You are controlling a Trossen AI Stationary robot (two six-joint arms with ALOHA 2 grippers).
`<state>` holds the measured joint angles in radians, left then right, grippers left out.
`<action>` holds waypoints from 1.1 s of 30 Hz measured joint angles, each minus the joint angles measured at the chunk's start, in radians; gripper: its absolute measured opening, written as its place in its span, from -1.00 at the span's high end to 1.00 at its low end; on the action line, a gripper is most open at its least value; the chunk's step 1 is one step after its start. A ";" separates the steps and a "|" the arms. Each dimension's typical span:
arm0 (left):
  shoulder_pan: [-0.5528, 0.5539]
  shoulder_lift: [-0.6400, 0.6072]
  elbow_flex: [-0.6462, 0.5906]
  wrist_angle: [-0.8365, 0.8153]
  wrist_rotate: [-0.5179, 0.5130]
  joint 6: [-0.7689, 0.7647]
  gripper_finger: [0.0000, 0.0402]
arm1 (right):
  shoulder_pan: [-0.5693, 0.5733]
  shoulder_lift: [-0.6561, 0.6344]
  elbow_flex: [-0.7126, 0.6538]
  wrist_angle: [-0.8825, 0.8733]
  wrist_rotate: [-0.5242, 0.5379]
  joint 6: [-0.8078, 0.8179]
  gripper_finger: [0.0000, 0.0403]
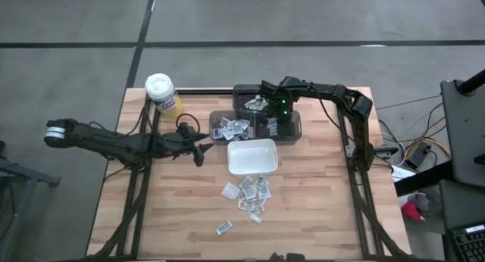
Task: Pick & Place First Aid Supplies
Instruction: Put the blue bandage into the right black bin, then put the green bandage into the top black bin
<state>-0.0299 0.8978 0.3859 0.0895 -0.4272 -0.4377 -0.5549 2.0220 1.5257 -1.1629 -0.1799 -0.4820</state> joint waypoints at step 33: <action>0.000 0.000 0.000 -0.007 0.029 0.021 -0.07 | 0.056 -0.165 0.231 -0.352 0.009 0.294 0.42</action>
<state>-0.0299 0.8978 0.3862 0.0826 -0.3982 -0.4165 -0.4986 1.8567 1.7572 -1.5150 -0.1707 -0.1882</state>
